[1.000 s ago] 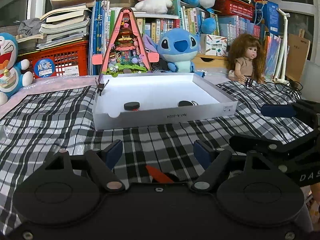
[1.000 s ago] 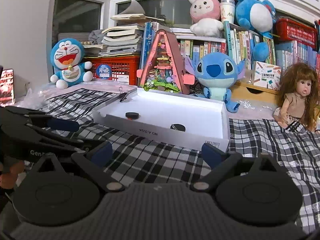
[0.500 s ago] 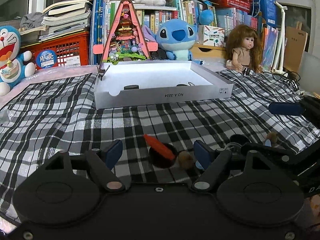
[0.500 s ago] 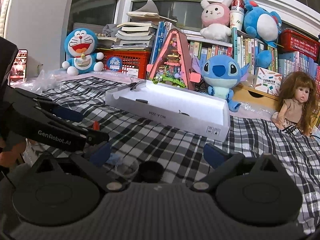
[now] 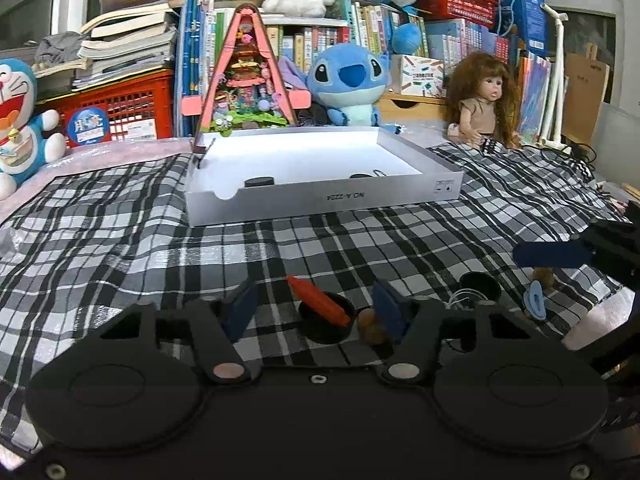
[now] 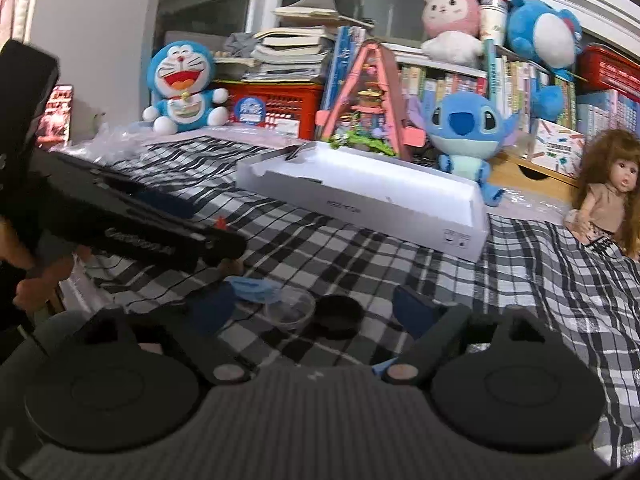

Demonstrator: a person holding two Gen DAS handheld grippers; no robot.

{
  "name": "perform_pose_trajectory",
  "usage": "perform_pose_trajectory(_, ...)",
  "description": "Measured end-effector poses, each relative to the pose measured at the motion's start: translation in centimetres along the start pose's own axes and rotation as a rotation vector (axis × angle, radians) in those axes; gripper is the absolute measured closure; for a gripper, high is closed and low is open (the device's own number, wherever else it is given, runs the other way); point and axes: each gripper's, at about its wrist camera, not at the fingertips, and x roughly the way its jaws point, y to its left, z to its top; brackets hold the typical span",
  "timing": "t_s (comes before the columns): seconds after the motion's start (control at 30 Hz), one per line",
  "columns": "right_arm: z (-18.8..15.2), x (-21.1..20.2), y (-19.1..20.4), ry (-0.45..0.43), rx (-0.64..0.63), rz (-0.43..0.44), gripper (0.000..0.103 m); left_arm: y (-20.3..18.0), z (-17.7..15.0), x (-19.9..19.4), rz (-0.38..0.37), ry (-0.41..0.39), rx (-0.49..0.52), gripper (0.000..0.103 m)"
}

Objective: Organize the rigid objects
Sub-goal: 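Move both tools down toward the red crayon and clear lid on the cloth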

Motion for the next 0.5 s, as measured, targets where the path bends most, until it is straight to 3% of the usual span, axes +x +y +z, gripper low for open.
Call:
perform_pose_trajectory(0.13, -0.1, 0.1, 0.9, 0.011, -0.045, 0.002, 0.030, -0.2, 0.1, 0.6, -0.014, 0.006, 0.006, 0.057)
perform_pose_trajectory(0.27, -0.3, 0.5, 1.6, 0.030, -0.077, -0.003, 0.053, -0.3, 0.1, 1.1, -0.012, 0.012, 0.001, 0.084)
perform_pose_trajectory(0.4, -0.3, 1.0, 1.6, 0.049, -0.070, -0.014, 0.070, -0.4, 0.3, 0.8, -0.013, 0.000, -0.001, 0.092)
perform_pose_trajectory(0.5, -0.2, 0.8, 1.6, 0.038, -0.068, -0.013, 0.070, -0.3, 0.4, 0.5, -0.020, -0.006, -0.007, 0.092)
